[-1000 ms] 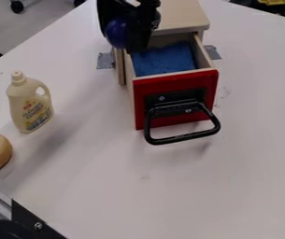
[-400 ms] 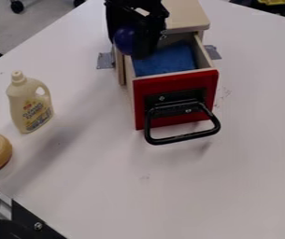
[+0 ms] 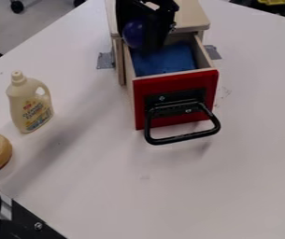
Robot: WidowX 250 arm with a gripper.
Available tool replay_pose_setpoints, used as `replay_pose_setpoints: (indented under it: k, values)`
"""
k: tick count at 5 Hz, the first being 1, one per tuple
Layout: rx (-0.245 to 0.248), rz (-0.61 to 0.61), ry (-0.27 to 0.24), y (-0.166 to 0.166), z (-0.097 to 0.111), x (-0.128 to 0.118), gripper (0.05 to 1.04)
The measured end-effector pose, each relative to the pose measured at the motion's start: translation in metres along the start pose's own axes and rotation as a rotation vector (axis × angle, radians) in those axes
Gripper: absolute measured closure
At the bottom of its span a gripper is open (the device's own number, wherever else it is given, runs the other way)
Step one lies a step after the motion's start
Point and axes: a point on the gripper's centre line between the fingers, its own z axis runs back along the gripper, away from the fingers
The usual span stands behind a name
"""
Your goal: Take the eggplant and put it inside the drawer
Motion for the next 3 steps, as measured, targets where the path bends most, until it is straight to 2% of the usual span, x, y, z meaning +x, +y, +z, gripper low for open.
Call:
replay_pose_setpoints:
  k: [1, 2, 3]
  values:
    - [-0.001, 0.004, 0.017, -0.001, 0.001, -0.003, 0.077]
    - [-0.022, -0.003, -0.04, -0.001, 0.023, -0.015, 0.083]
    - [-0.025, -0.003, -0.013, 0.012, 0.052, -0.056, 0.083]
